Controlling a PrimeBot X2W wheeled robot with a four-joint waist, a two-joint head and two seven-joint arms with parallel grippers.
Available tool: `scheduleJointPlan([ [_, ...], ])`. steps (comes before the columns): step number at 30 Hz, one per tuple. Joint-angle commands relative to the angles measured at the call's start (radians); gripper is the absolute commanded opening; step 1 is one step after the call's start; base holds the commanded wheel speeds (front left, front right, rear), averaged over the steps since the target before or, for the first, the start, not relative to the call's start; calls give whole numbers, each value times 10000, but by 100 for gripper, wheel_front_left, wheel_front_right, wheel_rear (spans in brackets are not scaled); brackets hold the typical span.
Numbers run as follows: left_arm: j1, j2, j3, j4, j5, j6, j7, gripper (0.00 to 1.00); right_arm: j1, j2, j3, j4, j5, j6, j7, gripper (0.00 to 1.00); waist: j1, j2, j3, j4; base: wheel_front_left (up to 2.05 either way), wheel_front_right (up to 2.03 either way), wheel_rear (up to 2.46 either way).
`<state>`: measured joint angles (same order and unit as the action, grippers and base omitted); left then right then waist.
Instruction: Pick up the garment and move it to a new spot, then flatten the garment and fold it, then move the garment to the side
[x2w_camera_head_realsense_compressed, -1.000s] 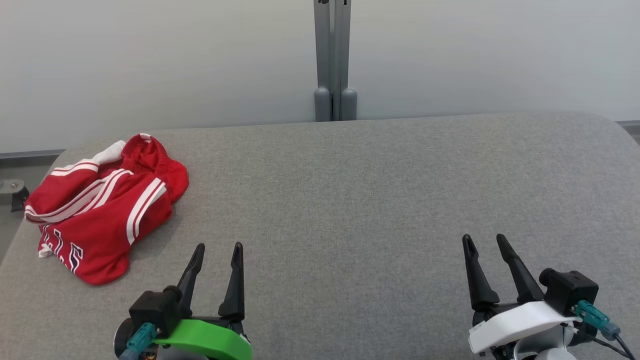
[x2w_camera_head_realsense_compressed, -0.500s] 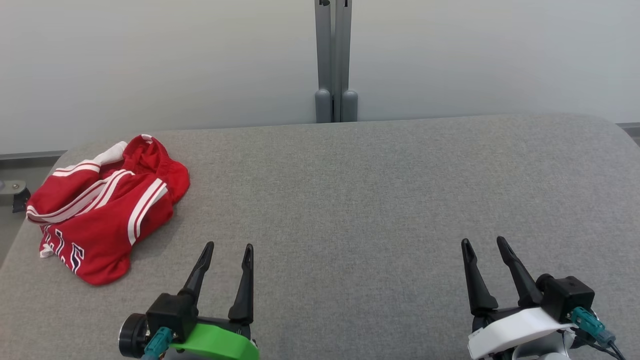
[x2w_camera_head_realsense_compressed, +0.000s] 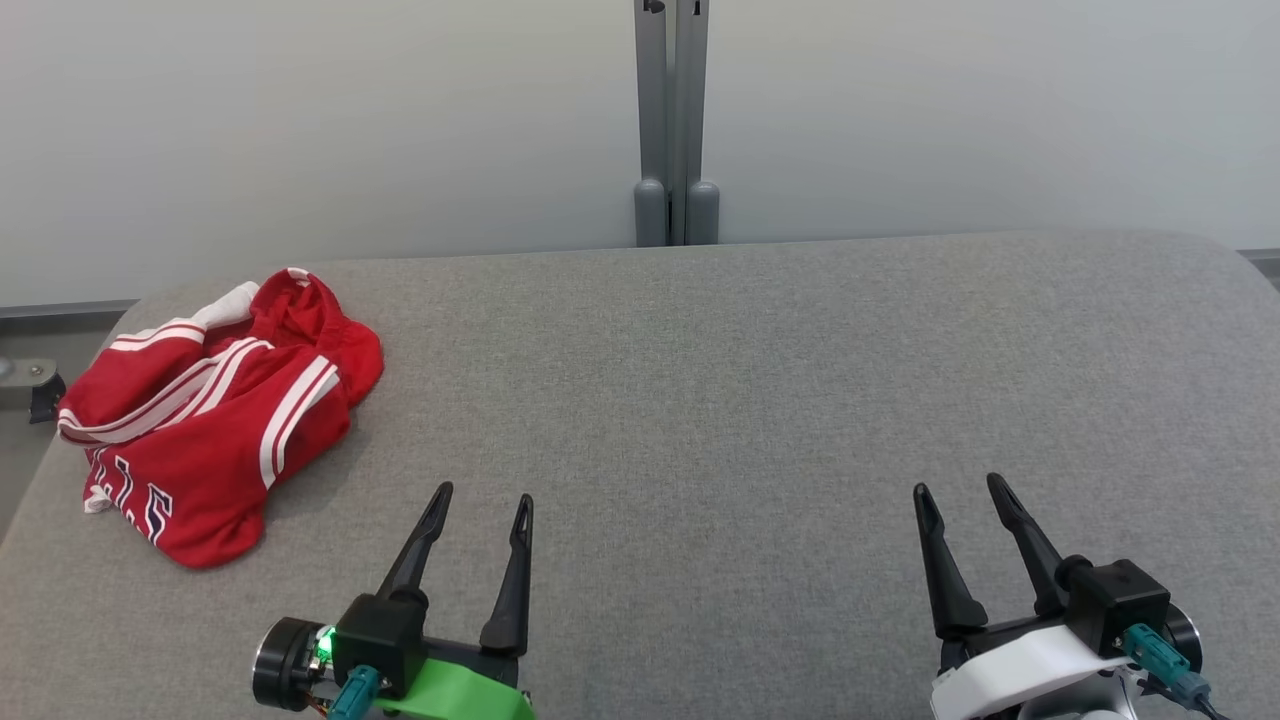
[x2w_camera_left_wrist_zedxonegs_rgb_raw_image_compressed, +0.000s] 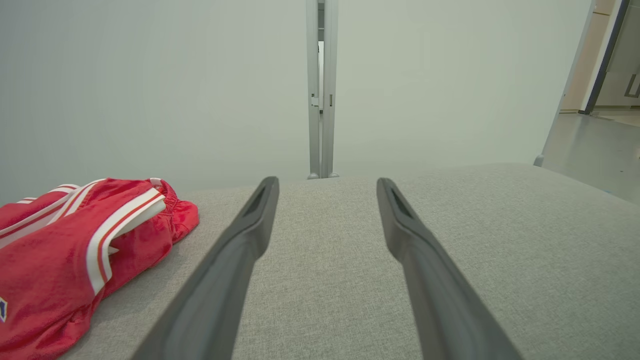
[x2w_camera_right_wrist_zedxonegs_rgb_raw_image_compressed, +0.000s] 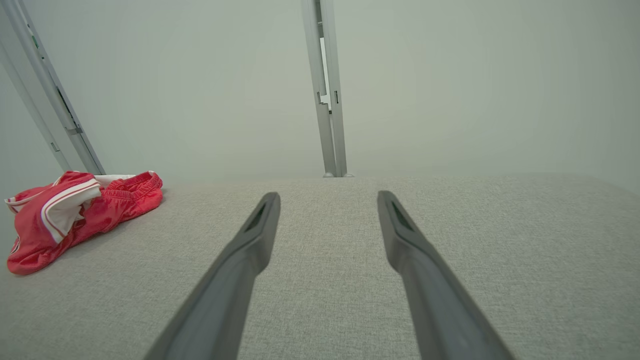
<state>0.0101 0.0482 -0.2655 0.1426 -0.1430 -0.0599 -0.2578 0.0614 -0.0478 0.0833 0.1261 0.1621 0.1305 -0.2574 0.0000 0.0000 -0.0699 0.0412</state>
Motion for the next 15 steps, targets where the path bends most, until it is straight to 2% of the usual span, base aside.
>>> scheduleJointPlan([
  [1, 100, 39, -48, -22, 208, 82, -101, 100, 133, -45, 27, -27, -223, 4, -102, 100, 0, 0, -2, 4, 0, 0, 0],
  [15, 27, 39, -16, 133, 93, 60, -70, 100, 89, -44, 0, 61, -177, 4, -85, 100, 0, 0, 55, 13, 0, 0, 0],
])
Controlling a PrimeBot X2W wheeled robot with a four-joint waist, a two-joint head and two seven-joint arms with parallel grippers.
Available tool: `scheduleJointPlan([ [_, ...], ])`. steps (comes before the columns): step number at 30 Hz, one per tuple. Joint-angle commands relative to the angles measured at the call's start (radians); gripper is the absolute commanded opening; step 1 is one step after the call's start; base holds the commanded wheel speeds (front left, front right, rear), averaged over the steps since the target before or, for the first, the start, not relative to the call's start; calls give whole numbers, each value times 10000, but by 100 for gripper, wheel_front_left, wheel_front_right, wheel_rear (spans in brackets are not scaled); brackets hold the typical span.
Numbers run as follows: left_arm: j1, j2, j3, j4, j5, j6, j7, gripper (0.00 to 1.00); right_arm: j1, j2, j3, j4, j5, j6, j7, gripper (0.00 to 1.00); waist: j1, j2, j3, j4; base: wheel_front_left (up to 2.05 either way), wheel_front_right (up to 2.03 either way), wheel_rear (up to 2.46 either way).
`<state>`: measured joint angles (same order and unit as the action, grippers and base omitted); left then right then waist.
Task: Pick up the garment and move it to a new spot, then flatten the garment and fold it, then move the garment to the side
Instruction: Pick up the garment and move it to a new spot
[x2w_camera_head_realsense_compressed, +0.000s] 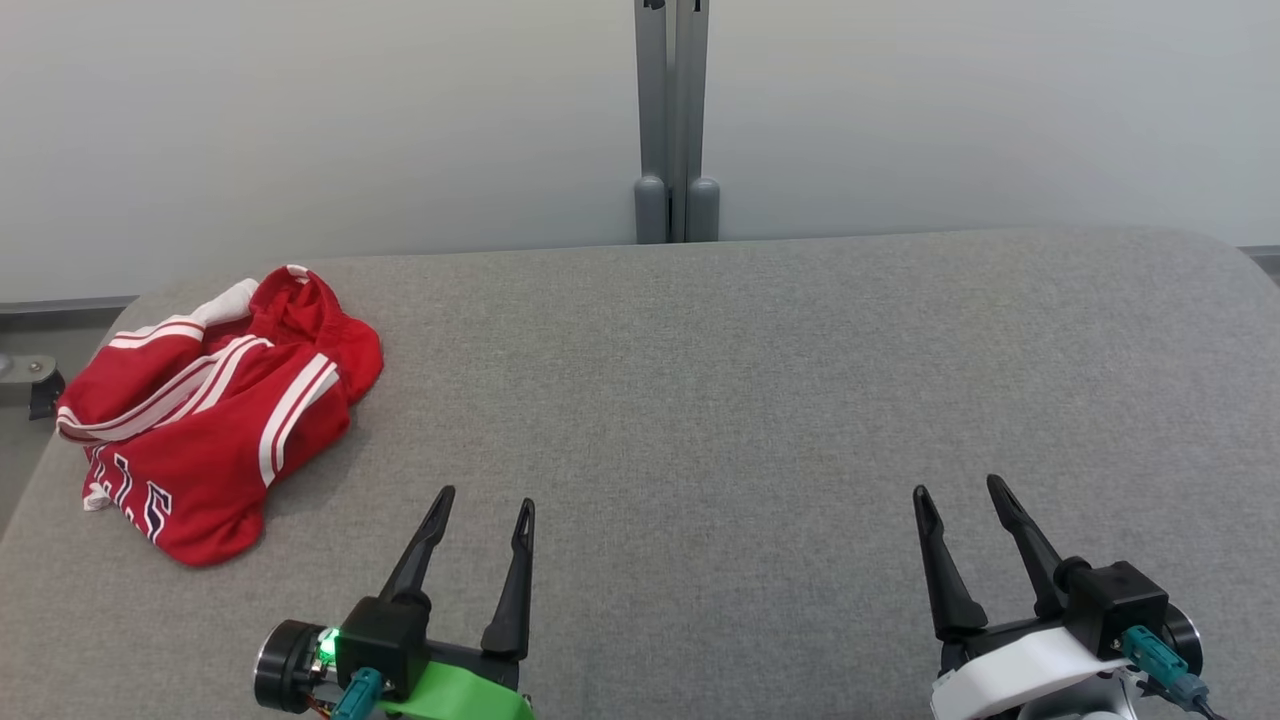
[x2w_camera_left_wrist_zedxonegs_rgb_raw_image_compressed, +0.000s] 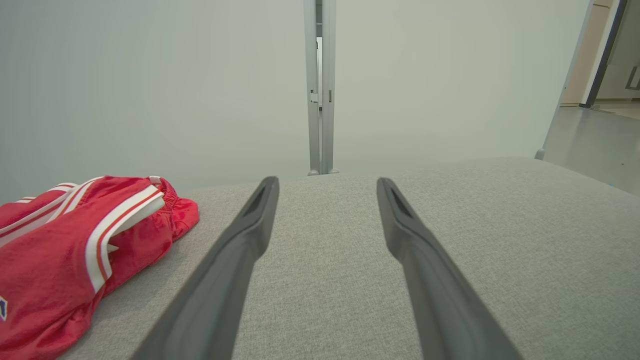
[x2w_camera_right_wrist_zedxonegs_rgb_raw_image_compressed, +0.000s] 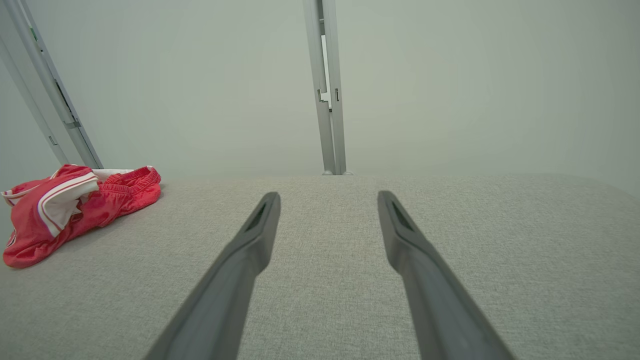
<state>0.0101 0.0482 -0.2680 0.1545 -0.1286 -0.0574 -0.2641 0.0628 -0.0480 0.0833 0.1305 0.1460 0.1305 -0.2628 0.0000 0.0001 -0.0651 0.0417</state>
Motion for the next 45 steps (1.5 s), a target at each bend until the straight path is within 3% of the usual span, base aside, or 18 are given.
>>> scheduleJointPlan([
  [1, 11, 39, 4, 11, -63, 38, -7, 100, 90, -42, -21, 9, -16, 4, -31, 100, 0, -1, 21, 38, 0, 0, 0],
  [10, 50, 39, 118, 43, 10, 153, -7, 100, 201, -35, -61, 13, -94, 4, -31, 100, 0, -1, 288, 870, 0, 0, 0],
  [31, 206, 37, 433, -57, -58, 440, -5, 100, 347, -39, 32, 102, -152, 4, -31, 100, 0, -1, 385, 4388, 0, 0, 0],
  [45, 566, 36, 1197, -716, -197, 984, -5, 100, -534, -42, 653, 494, -430, 4, -30, 100, 0, -1, 816, 4771, 0, 0, 0],
])
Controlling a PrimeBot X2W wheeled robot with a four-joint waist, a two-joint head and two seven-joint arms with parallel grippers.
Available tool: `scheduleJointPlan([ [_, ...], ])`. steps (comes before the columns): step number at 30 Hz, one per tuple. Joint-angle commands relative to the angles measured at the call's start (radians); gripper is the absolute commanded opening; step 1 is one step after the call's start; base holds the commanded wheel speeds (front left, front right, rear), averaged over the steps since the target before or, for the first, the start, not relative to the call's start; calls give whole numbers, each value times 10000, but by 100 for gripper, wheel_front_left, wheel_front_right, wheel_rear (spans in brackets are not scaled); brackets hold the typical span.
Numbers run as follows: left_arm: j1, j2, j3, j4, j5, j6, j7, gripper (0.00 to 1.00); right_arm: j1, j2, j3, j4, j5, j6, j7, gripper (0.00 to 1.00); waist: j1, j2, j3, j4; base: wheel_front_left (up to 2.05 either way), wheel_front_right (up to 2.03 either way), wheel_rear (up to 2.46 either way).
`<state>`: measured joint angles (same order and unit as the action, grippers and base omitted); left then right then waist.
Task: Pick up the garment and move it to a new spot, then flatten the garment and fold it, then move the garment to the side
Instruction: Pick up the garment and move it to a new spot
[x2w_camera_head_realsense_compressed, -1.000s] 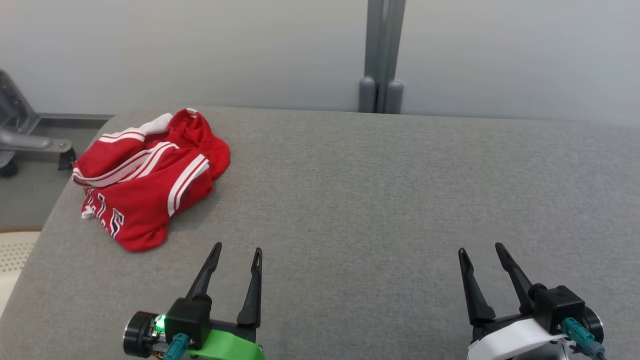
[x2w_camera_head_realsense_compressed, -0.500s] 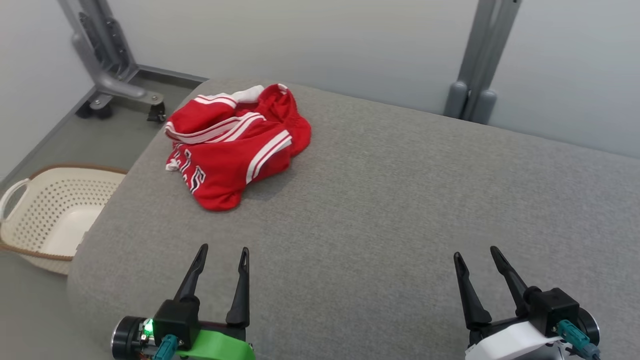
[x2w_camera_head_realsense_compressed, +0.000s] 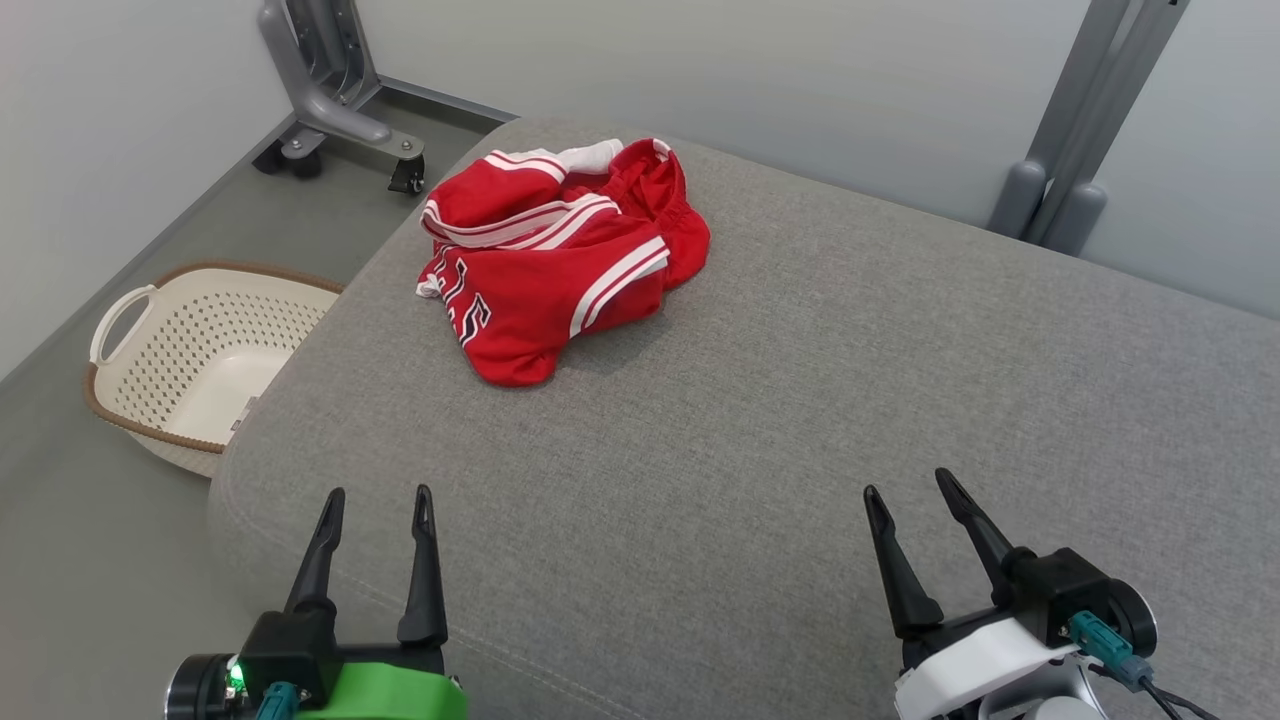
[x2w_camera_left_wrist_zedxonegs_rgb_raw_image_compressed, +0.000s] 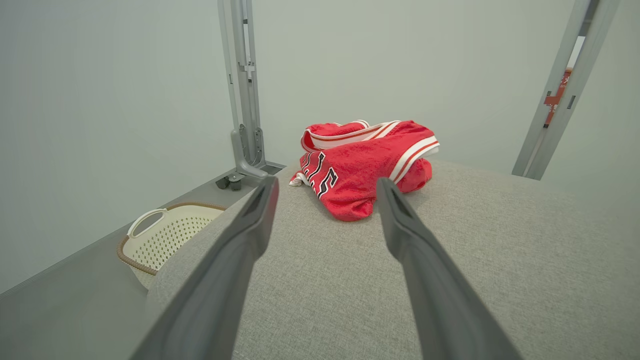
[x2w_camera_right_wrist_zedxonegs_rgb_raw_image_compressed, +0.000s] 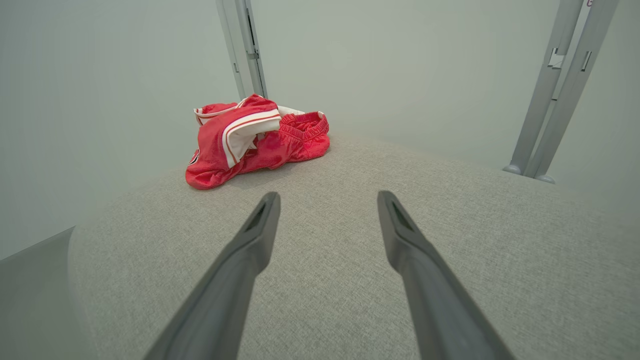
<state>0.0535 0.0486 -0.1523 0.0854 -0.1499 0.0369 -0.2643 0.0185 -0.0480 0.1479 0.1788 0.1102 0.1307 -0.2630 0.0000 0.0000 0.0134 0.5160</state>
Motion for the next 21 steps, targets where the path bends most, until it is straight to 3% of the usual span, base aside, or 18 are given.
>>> scheduleJointPlan([
  [1, 136, 32, 92, -59, 41, 56, -3, 100, -101, -42, 21, 31, -80, 1, -29, 100, 0, 0, 43, 36, 0, 0, 0],
  [6, 89, 30, 191, -7, 187, -105, -3, 100, -78, -42, 13, 48, -44, 1, -29, 100, 0, 0, 86, 57, 0, 0, 0],
  [12, -945, 114, 437, 443, 530, -838, -4, 100, 307, -40, -356, -56, -213, 1, -29, 100, 0, 0, 286, 107, 0, 0, 0],
  [17, -2967, 417, 800, 992, 506, -1369, -3, 100, 438, -48, -782, -282, -734, 1, -28, 100, 0, 0, 945, 64, 0, 0, 0],
  [21, -4731, 818, 746, 1881, 237, -1595, 3, 100, 117, -278, -937, -429, -1067, -1, -29, 100, 0, 0, 1746, -342, 0, 0, 0],
])
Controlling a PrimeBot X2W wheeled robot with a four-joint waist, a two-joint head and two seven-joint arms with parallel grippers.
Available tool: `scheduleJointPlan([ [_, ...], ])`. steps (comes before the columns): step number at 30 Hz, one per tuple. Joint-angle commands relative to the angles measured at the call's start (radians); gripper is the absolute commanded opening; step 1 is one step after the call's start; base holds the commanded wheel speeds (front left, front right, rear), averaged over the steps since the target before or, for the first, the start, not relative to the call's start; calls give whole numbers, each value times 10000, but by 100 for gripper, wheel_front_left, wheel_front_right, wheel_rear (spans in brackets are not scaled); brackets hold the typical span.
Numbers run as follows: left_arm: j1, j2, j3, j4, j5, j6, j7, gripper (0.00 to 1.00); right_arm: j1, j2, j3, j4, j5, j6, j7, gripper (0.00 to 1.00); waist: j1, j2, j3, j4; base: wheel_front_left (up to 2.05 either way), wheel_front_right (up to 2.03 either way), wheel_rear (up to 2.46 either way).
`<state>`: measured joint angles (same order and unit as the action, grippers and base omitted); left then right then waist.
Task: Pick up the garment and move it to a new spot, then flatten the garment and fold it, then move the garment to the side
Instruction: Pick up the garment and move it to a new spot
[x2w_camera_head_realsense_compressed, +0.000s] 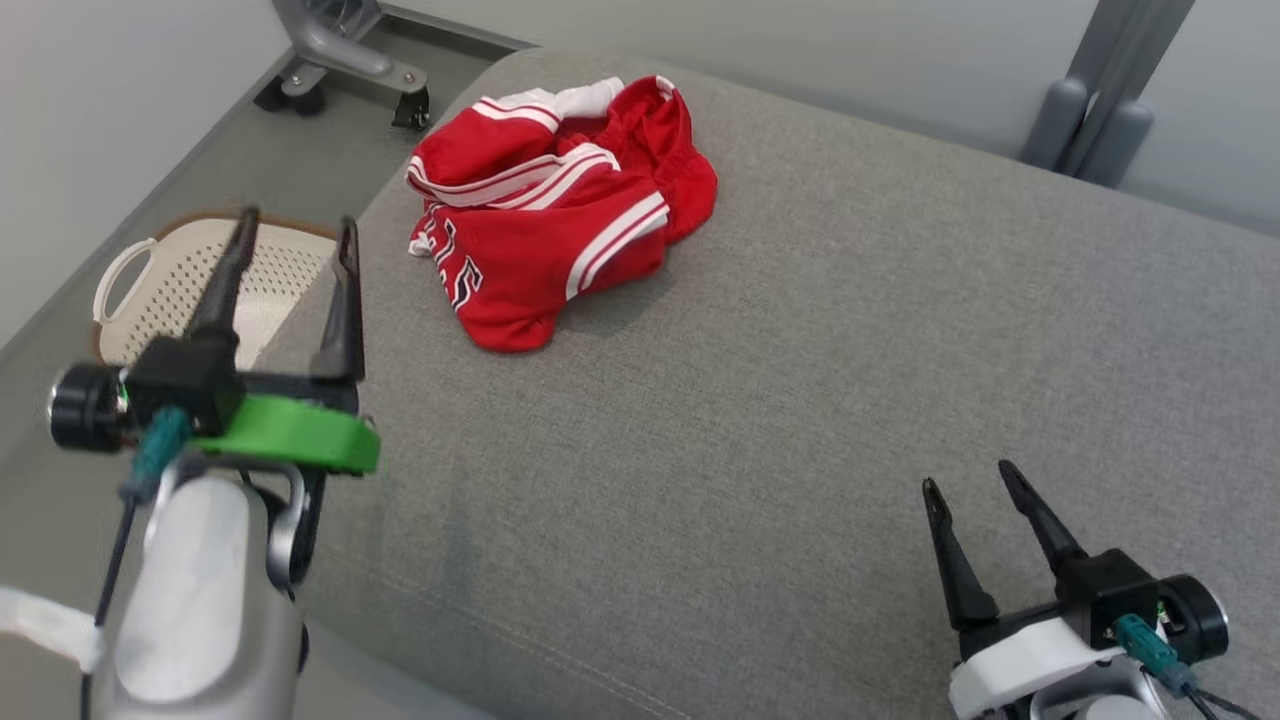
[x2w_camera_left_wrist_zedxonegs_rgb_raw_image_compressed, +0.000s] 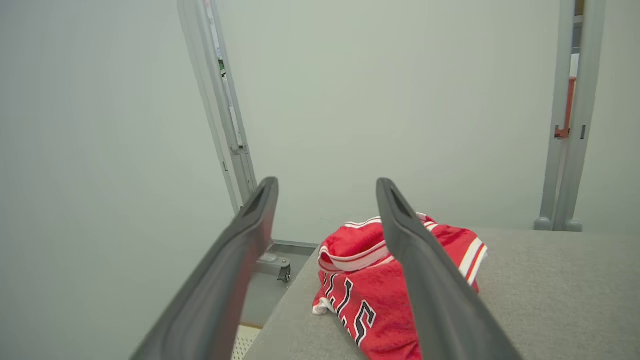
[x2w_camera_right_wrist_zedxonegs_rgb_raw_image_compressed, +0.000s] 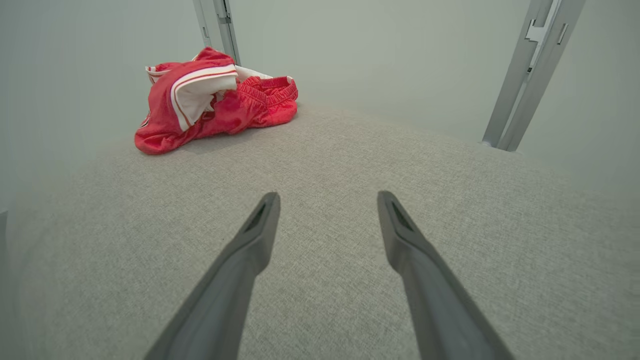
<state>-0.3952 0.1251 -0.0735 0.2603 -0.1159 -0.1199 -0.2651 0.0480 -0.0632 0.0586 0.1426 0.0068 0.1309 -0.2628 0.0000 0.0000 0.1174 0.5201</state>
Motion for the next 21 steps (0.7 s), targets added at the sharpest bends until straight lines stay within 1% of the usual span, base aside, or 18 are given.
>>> scheduleJointPlan([
  [1, -838, 188, -150, 524, -198, -63, 8, 100, -258, -225, -72, -82, -94, -2, -31, 100, 0, 0, 936, -490, 0, 0, 0],
  [5, -2985, 739, -754, 2406, -730, -103, 162, 100, -680, -617, -26, -171, -215, -2, -31, 100, 0, 0, 1802, -964, 0, 0, 0],
  [7, -3969, 960, -1088, 3309, -1142, -107, 556, 100, -883, -753, -121, -243, -244, -2, -31, 100, 0, 0, 2217, -1192, 0, 0, 0],
  [11, -5589, 1289, -1185, 5296, -2042, -102, 1723, 100, -1256, -902, -167, -395, -327, -2, -30, 100, 0, 0, 3002, -1696, 0, 0, 0],
  [13, -6192, 1340, -1217, 6259, -2515, -103, 2468, 100, -1426, -969, -174, -435, -334, -2, -30, 100, 0, 0, 3321, -1953, 0, 0, 0],
  [15, -6684, 1561, -1413, 7027, -2729, -104, 3024, 100, -1602, -992, -197, -474, -338, -2, -31, 100, 0, 0, 3616, -2201, 0, 0, 0],
  [17, -6979, 1742, -1628, 7617, -2888, -103, 3442, 100, -1779, -965, -180, -536, -333, -2, -31, 100, 0, 0, 3907, -2476, 0, 0, 0],
  [21, -7314, 2007, -1832, 8372, -3368, -105, 3956, 100, -2009, -907, -164, -659, -328, -2, -31, 100, 0, 0, 4403, -2854, 0, 0, 0],
])
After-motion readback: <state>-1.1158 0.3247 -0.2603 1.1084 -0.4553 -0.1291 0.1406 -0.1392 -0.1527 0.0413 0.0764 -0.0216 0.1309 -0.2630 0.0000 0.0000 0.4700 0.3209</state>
